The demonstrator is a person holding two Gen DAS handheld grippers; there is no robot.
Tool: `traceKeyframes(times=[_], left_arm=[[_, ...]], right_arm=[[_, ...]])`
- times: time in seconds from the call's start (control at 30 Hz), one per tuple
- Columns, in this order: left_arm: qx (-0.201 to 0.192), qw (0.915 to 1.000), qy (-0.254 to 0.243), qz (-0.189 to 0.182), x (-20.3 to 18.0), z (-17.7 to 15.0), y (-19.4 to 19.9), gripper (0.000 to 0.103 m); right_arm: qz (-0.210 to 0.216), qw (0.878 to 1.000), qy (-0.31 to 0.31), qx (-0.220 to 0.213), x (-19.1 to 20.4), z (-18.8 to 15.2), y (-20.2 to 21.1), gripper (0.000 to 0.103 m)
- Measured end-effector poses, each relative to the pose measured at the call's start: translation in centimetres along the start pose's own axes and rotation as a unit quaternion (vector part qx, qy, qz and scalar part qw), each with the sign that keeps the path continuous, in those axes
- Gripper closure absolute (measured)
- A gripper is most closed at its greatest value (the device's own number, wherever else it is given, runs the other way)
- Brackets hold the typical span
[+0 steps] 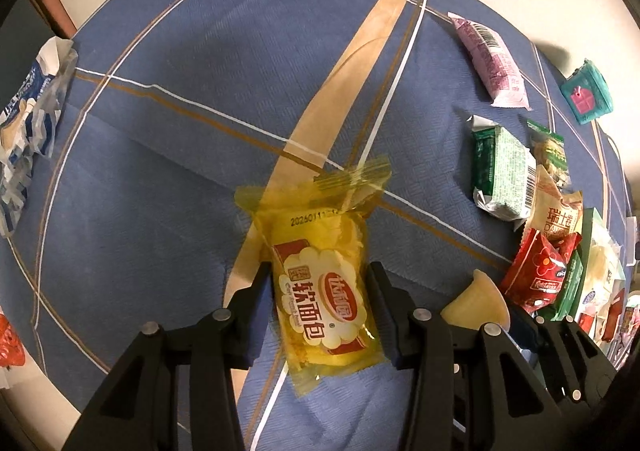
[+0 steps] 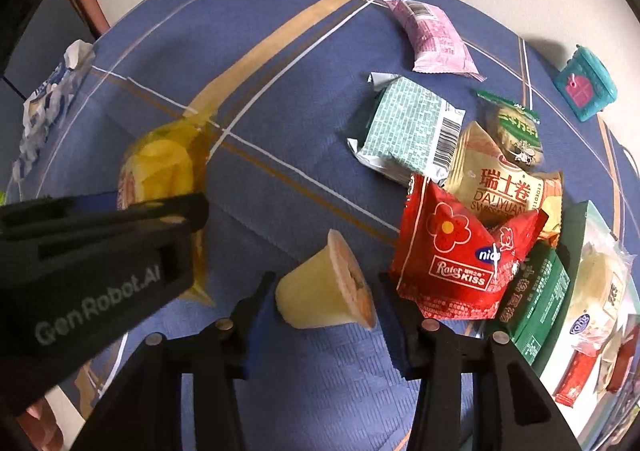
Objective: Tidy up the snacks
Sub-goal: 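Lift and carry the yellow bread bag and pudding cup toward the white tray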
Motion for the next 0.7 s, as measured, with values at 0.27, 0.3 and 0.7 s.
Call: traceKeyframes(times=[0.27,0.3,0.7], left_arm=[[-0.001,1.0,0.004,-0.002,0.3,0.0,-0.2,0.057],[-0.003,1.0,0.006,-0.003,0.1,-0.1,-0.1,0.058],[-0.037,0.9993,0.004,0.001,-1.3,0.2,2.7,0.06]], right_arm=[[0.003,1.0,-0.004,-0.003,0.2,0.5,-0.2,0.053],[0.003,1.0,-0.004,-0.002,0.3,0.5,-0.2,0.053],[0.021,0.999,-0.029,-0.004,-1.4,0.5,1.9,0.062]])
Point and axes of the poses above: each gripper's, at about its wrist camera, not at the fingertips, and y roughly against the way its jaws point, x to its left, z to its top, the point moved 7 cm from there along -y, roughly the way its jaws point, and after that the axes turned 15 degrees about -y, right-handed, at the moved point
